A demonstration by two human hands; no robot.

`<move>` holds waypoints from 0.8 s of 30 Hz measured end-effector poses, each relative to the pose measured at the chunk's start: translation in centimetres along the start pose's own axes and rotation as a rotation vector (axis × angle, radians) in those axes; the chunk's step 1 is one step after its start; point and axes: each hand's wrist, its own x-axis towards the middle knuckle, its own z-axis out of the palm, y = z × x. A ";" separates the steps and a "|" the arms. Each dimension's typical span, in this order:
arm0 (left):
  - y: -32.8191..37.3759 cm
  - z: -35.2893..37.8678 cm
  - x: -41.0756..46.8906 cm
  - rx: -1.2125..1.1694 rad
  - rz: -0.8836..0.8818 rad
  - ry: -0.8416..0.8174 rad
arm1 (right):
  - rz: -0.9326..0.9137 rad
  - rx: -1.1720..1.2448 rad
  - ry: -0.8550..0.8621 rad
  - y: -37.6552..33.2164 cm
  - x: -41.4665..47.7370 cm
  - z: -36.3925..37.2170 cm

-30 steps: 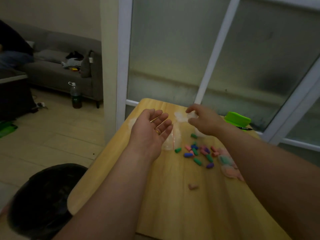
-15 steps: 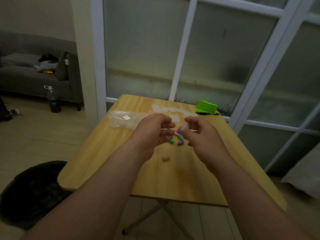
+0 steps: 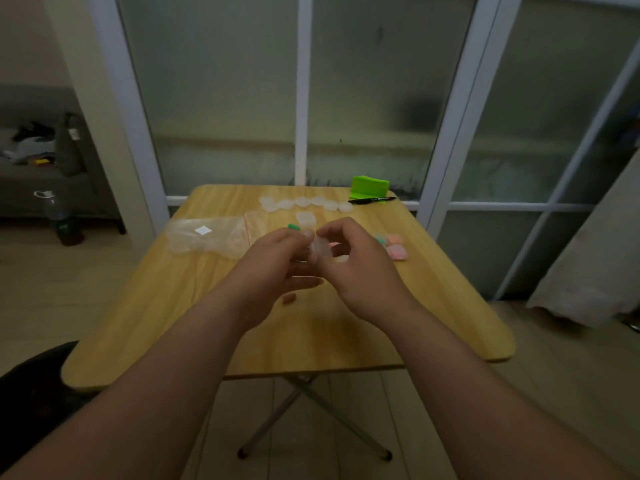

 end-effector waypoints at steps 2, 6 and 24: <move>-0.3 0.0 0.2 -0.004 0.003 -0.001 | -0.006 0.011 -0.009 0.2 0.0 -0.1; -0.5 -0.1 0.4 -0.079 -0.018 0.021 | -0.011 0.024 -0.071 0.5 0.1 -0.2; -0.2 -0.4 -0.4 0.171 0.122 0.004 | 0.270 0.467 -0.049 0.3 0.5 -0.1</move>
